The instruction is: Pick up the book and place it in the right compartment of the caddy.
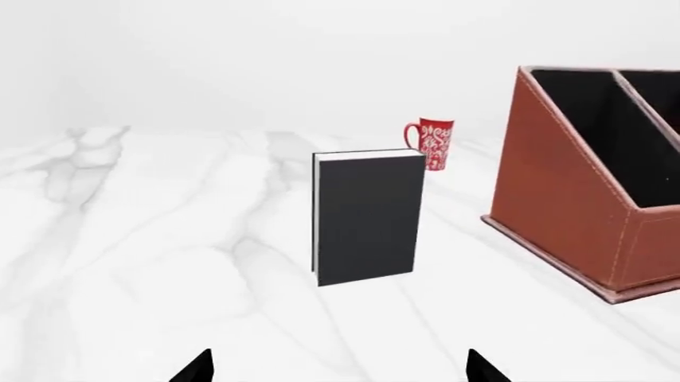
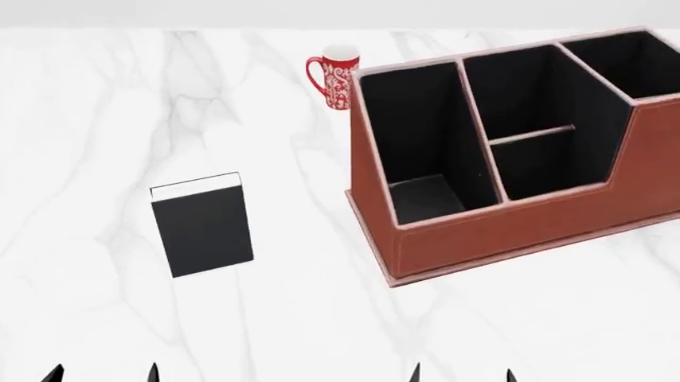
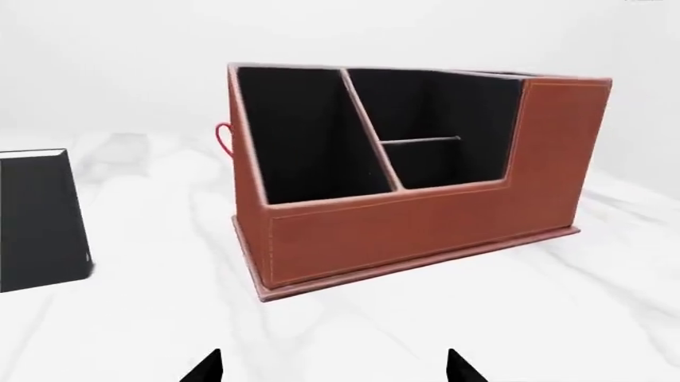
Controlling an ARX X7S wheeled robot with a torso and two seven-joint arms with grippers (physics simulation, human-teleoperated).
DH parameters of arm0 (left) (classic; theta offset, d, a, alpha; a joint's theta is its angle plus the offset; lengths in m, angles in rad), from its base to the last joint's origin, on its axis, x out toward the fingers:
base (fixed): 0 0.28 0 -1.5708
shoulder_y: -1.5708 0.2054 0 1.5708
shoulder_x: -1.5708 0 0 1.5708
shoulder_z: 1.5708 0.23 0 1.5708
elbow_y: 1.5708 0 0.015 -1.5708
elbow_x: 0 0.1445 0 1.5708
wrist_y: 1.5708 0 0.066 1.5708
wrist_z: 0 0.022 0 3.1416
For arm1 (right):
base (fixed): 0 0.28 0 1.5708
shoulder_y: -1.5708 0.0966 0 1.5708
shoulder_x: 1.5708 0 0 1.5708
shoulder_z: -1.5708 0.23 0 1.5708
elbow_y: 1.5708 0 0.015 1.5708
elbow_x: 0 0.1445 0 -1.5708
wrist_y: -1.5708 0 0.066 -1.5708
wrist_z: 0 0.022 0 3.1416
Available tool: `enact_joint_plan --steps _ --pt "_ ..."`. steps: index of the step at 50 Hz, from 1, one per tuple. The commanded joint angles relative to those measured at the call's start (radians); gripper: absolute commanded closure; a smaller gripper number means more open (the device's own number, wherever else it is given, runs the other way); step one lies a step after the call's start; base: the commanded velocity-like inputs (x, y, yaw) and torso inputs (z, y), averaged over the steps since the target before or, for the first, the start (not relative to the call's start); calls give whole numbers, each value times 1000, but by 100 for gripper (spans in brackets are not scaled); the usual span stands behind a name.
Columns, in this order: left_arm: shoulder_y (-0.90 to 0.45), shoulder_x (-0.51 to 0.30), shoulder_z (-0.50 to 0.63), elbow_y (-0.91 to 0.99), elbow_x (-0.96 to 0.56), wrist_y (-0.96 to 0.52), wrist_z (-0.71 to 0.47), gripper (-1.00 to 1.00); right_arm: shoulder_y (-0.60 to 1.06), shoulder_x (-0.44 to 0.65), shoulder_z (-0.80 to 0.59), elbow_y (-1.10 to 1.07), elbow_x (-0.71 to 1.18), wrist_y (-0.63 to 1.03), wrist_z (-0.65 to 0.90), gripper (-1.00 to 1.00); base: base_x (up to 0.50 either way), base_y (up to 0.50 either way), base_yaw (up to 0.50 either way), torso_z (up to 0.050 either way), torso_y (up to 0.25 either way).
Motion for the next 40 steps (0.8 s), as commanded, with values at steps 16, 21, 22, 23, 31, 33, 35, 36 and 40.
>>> enact_joint_plan --steps 16,21,22,23,31,33,35,36,40 --pt "8 -33 20 13 -36 -3 -44 -100 9 19 -28 -1 29 10 55 -100 0 -85 0 0 0" --pt "12 -45 15 58 -53 -43 -55 -100 26 27 -33 -37 31 60 68 -100 0 0 0 0 0" --pt "12 -49 10 78 -56 -61 -62 -100 35 29 -33 -56 33 89 70 -100 0 0 0 0 0" --pt "12 -57 -7 128 -61 -108 -86 -100 56 35 -33 -103 38 152 71 -100 0 0 0 0 0" --pt "31 -110 -182 373 -88 -331 -250 -100 321 58 -29 -222 75 511 65 -100 0 0 0 0 0" --pt "50 -123 -237 415 -99 -353 -278 -100 394 60 -42 -213 77 575 59 -100 0 0 0 0 0" --pt "97 -137 -337 485 -129 -369 -309 -100 511 59 -78 -177 60 654 57 -100 0 0 0 0 0" --pt "106 -139 -351 494 -132 -370 -314 -100 531 57 -82 -169 62 675 55 -100 0 0 0 0 0" --pt "248 -153 -562 649 -190 -409 -356 -100 797 14 -56 -65 98 811 50 -100 0 0 0 0 0"
